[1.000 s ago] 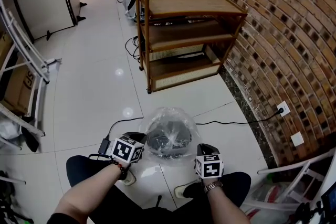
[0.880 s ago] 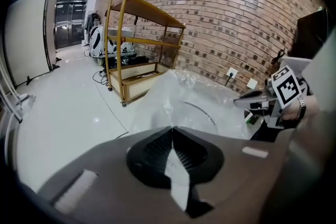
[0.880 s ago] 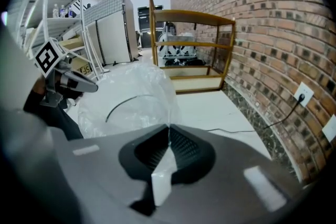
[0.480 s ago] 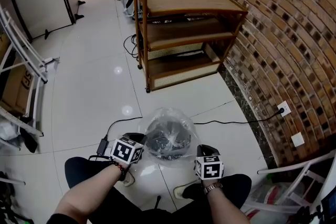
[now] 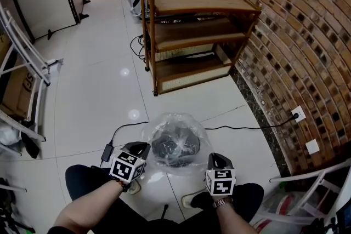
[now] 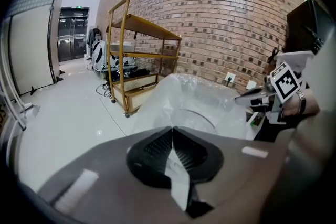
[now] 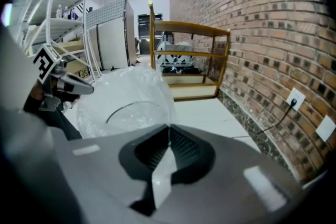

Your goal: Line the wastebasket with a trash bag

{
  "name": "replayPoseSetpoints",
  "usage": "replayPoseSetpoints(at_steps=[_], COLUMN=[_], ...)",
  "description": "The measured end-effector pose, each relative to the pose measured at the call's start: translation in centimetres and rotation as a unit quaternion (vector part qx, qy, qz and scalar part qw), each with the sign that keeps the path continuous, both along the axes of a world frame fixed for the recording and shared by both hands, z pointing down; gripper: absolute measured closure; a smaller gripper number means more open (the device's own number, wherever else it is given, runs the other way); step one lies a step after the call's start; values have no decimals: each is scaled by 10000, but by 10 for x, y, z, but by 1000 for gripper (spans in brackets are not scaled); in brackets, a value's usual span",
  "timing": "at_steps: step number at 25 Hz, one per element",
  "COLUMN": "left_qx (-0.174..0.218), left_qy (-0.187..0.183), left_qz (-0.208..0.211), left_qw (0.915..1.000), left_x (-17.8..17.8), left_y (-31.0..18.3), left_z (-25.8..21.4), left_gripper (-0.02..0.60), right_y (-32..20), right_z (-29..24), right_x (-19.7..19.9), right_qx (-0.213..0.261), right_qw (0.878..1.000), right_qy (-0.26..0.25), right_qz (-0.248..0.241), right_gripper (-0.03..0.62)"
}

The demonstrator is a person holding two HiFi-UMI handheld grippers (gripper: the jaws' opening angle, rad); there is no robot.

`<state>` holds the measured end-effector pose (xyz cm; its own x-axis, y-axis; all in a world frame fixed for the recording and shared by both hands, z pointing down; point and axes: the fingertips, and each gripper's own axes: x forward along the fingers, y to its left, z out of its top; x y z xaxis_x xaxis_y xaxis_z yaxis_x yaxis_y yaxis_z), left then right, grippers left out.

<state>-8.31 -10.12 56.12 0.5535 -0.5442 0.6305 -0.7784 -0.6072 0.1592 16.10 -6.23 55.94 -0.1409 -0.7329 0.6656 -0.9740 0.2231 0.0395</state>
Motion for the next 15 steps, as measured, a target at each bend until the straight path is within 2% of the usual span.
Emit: replayPoseSetpoints(at_steps=[3,5,8,12,15], left_qx=[-253,-284,3,536,666], left_qy=[-94,-64,78,154,167], left_qz=[-32,-47,-39,-81,-51], left_qw=[9996,9996,10000,9984,9976], left_x=[0,2,5,0,0], left_y=[0,-2,-5,-9,-6], left_z=[18,18,1,-27,-30], left_gripper=[577,577,577,578,578], right_y=[0,-1,-2,-7,-6], right_z=[20,29,21,-10,-17], right_x=[-2,-5,-6,-2,3], right_qx=[-319,-472,-383,116,259], right_qw=[9995,9988,9992,9999,9997], right_qy=[-8,-26,-38,-9,12], right_qz=[-21,-80,-112,-35,31], right_gripper=[592,592,592,592,592])
